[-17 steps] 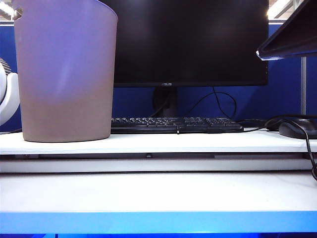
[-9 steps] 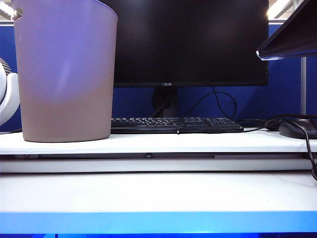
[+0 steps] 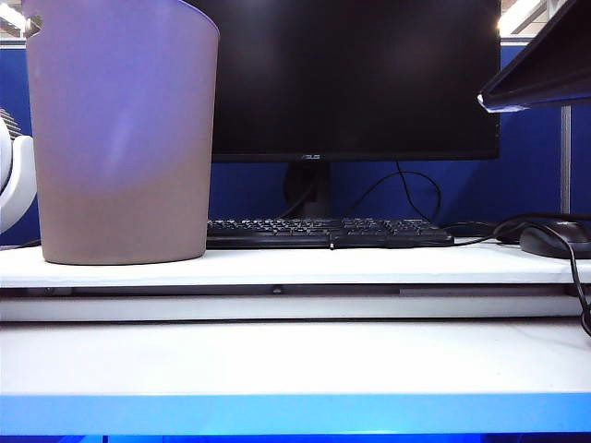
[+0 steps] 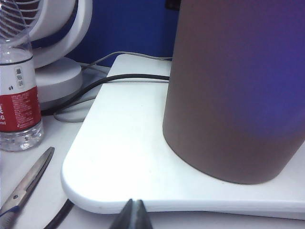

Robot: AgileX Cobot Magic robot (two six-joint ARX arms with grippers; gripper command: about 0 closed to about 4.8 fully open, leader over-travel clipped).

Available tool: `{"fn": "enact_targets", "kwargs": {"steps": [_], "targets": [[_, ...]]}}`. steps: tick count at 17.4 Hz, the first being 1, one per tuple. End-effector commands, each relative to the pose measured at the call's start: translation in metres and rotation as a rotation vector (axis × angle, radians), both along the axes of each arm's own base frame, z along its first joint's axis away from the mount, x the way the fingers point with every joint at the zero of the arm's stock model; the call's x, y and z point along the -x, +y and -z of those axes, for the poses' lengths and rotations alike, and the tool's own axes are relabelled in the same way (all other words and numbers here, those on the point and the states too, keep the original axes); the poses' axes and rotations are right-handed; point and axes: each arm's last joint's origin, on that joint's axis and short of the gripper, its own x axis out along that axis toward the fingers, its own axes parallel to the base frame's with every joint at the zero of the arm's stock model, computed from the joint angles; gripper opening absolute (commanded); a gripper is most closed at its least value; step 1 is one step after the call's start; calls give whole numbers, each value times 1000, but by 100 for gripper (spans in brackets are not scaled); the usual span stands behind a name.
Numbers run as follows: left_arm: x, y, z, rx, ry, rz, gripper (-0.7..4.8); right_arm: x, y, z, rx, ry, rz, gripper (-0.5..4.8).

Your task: Pick up all paper balls from the table and place them in the pink trash can.

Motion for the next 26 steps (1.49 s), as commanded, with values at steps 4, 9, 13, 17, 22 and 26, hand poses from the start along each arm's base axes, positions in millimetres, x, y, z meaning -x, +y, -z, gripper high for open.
{"fn": "enact_targets", "kwargs": {"steps": [4,9,13,17,22,26], "targets": [[0,0,-2,0,-18,3,-5,0,0,-3,-18,-12,3,-7],[0,0,-1,0,-15,5,-5,0,0,-3,-18,-12,3,-7],[0,0,-1,0,-15,5,-5,0,0,-3,-18,-12,3,-7],[0,0,-1,0,-15,5,-5,0,0,-3,-18,-12,3,-7],[0,0,-1,0,-15,6,-5,-2,-1,-7,-18,-59,61,-7],[0,0,-1,0,-15,5,-5,-14,-17,2,27,-111,289,-7]]}}
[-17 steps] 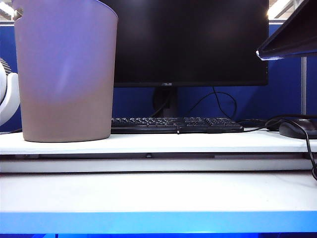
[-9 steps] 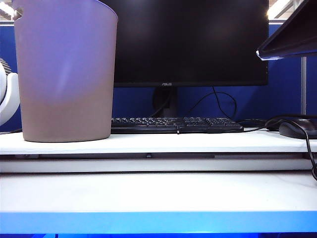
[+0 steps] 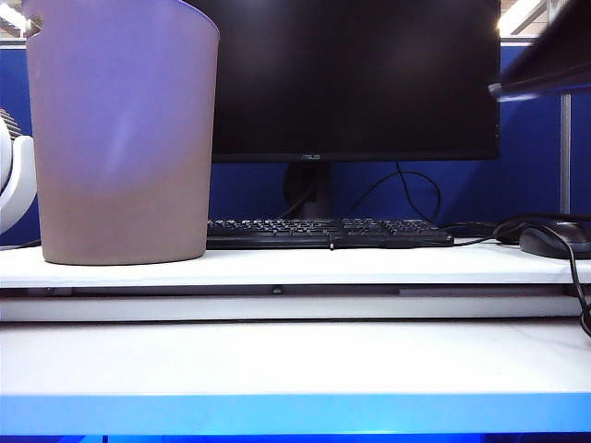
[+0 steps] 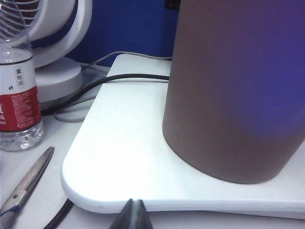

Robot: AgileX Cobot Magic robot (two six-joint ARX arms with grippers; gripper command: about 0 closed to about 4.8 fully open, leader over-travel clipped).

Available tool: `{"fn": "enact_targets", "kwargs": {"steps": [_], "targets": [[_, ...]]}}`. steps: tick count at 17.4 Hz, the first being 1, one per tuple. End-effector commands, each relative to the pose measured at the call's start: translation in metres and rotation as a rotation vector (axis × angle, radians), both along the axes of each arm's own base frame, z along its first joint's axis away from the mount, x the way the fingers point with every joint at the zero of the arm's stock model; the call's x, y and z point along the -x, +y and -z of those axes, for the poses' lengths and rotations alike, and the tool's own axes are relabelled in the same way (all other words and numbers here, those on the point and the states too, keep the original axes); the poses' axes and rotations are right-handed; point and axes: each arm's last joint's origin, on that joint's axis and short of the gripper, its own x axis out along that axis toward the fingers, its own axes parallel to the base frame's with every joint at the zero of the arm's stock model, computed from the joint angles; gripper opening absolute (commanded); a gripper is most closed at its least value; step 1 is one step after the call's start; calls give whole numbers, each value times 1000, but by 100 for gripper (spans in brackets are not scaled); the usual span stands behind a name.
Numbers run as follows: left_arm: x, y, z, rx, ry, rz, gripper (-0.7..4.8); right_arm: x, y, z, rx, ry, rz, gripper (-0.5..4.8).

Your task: Pick up all paper balls from the table and place them in the pink trash can.

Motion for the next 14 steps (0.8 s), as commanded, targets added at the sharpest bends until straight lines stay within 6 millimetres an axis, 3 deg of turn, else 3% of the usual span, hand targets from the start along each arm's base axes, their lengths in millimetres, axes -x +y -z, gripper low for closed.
{"fn": "enact_targets", "kwargs": {"steps": [1,6,10,14], "targets": [[0,0,-2,1,-15,6,-5,-18,-19,11,1,-52,269,-7],[0,0,-2,1,-15,5,-5,-43,-63,22,-108,-113,513,-7],[0,0,-2,1,-15,6,-5,-40,-88,19,-139,-211,692,-7],[0,0,-2,1,-15,6,-5,-33,-98,18,-137,-232,683,-7]]}}
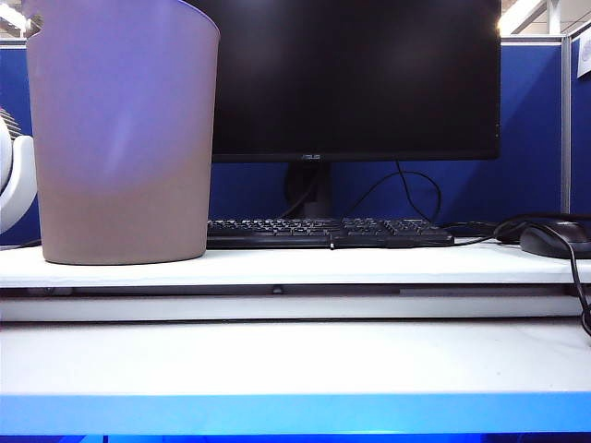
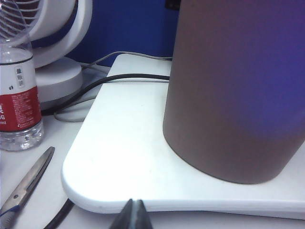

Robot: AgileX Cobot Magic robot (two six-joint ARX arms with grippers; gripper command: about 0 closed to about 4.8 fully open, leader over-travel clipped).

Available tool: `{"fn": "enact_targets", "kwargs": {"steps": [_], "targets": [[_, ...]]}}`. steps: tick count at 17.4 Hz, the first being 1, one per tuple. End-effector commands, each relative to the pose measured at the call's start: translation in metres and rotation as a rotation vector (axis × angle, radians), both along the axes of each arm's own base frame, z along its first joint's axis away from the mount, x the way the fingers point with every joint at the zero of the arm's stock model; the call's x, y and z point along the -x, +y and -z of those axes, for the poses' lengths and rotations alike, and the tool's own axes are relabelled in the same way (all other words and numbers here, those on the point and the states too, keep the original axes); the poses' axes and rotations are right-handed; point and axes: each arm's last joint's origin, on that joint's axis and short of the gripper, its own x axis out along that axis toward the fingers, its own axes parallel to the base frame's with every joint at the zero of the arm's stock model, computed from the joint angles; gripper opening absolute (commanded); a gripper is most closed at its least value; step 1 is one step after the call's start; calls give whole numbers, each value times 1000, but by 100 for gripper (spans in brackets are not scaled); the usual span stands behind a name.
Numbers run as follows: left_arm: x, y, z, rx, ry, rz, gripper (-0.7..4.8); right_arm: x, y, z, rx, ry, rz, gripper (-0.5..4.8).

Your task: Pick up all paper balls from the table and place them in the pink trash can.

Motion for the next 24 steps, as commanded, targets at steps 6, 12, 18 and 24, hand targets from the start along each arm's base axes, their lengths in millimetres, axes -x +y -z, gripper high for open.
{"fn": "enact_targets", "kwargs": {"steps": [6,12,18,24], "targets": [[0,0,-1,1,-15,5,-5,7,-4,17,25,30,-62,-7],[0,0,-1,1,-14,5,-5,4,-4,28,21,41,-71,-7],[0,0,-1,1,-14,5,-5,3,0,30,26,55,-114,-7],[0,0,-1,1,-14,5,-5,4,1,26,23,9,-127,-6]]}}
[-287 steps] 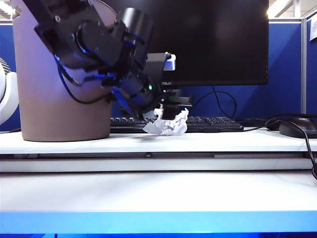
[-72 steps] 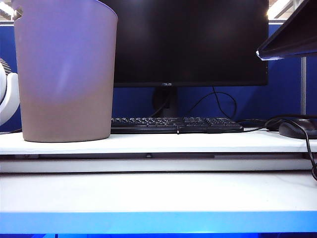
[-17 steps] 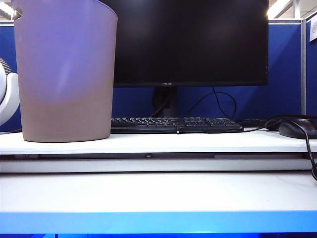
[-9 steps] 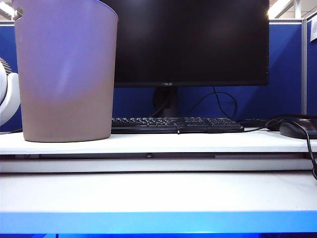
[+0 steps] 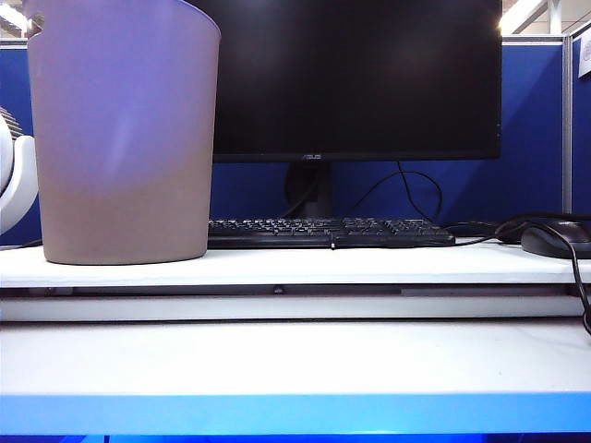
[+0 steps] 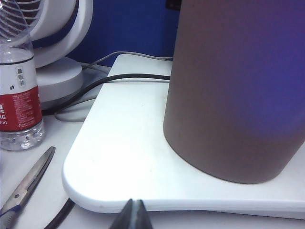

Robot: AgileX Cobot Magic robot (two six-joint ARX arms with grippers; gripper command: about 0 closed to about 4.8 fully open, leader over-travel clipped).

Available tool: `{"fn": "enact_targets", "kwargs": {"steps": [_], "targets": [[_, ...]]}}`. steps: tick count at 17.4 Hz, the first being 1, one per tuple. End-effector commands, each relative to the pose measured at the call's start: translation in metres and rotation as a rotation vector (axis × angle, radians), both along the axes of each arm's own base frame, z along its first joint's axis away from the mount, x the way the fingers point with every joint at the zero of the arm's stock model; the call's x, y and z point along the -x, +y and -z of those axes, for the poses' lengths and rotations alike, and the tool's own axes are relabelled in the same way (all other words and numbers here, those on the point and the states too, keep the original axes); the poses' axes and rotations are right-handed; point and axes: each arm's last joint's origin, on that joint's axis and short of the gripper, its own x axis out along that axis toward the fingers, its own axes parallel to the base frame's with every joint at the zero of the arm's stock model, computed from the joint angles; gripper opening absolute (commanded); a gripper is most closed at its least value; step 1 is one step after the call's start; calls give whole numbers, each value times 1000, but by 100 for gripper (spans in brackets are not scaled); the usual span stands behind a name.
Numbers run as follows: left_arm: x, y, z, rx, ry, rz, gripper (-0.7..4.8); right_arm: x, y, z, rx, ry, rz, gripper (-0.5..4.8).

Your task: Pick up all paper balls from the table and place them in the pink trash can.

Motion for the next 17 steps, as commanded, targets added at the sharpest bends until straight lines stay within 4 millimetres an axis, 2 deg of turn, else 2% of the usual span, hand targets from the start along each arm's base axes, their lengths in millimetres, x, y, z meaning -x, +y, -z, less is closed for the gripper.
{"fn": "enact_targets", "kwargs": {"steps": [1,17], "targets": [[0,0,-1,1,-14,5,-5,0,2,-3,3,-52,-53,-6],[0,0,-1,1,-14,5,-5,0,2,0,-1,-18,-71,-6]]}}
